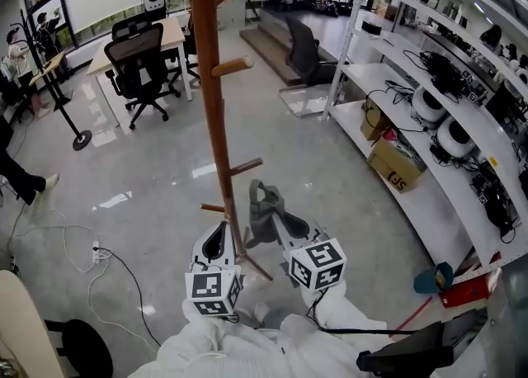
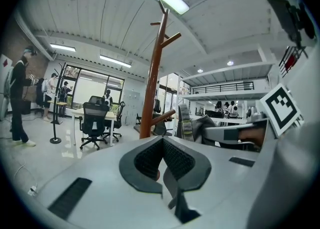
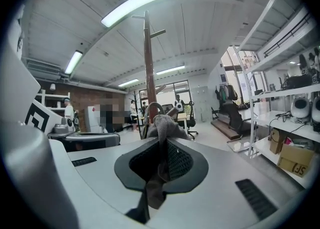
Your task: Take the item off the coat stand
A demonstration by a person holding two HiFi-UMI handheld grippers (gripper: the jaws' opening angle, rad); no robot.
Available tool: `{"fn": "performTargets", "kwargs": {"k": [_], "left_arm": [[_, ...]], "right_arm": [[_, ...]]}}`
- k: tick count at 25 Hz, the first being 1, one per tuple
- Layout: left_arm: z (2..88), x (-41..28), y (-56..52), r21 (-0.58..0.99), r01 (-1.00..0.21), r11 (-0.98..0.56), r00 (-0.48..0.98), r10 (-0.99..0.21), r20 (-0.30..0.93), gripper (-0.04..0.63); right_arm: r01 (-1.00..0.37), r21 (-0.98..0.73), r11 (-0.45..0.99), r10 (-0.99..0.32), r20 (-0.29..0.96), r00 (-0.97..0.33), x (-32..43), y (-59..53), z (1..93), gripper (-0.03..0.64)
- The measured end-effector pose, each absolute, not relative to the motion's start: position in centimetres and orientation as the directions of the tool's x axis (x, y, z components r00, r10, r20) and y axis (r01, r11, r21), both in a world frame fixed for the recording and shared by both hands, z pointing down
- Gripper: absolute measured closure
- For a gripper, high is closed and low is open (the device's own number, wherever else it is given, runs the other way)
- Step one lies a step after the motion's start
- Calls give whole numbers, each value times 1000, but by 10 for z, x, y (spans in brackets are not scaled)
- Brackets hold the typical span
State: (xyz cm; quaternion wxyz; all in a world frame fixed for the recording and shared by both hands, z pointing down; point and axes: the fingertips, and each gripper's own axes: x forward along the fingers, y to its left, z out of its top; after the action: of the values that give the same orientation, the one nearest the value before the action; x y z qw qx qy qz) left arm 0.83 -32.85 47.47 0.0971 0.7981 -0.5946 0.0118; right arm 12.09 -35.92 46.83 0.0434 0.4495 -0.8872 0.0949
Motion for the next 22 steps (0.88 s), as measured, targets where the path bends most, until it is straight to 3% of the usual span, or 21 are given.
{"fn": "performTargets", "kwargs": {"k": [7, 22], "left_arm": [[477, -6, -315, 148, -960, -240, 261, -954, 146, 607], [456, 5, -314, 145, -959, -245, 259, -961, 92, 607]], "right_arm": [[-765, -142, 628, -746, 172, -644, 89, -340, 476, 594], [-771, -85, 631, -755, 161, -636, 96, -332, 466, 594]]}}
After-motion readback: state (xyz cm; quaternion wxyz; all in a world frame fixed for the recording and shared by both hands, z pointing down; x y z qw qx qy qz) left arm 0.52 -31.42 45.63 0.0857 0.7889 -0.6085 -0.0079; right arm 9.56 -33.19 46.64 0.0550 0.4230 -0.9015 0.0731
